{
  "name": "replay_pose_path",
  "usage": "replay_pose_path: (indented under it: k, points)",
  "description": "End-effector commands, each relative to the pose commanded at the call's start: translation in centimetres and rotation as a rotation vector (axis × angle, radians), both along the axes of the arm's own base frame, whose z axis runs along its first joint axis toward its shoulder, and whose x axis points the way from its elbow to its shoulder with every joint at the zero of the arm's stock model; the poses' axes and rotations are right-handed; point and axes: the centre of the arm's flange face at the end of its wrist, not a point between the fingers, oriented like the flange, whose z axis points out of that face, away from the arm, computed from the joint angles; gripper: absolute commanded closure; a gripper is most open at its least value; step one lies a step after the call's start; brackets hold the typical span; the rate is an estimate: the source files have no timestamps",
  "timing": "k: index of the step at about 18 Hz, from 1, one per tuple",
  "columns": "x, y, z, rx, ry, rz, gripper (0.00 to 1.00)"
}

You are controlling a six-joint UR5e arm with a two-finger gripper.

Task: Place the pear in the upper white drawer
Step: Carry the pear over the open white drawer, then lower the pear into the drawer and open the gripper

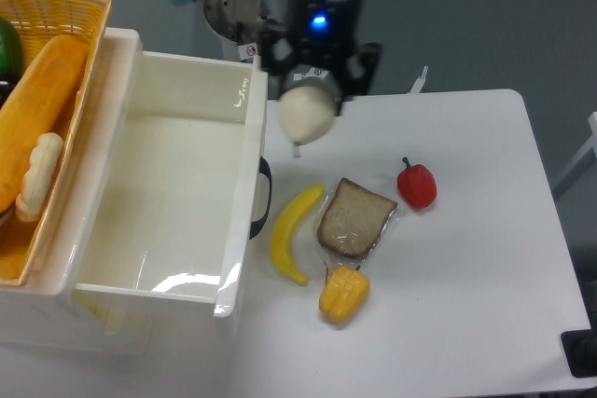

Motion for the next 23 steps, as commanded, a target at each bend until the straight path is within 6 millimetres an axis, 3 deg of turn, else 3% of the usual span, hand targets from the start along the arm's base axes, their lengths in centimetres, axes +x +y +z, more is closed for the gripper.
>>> replay_pose_path:
  k: [16, 23]
  points:
    - [4.4, 7.1, -5.8, -0.035, -0.038, -0.125, 0.81]
    - [5.5, 8.4, -7.2, -0.053, -0.053, -0.160, 0.54]
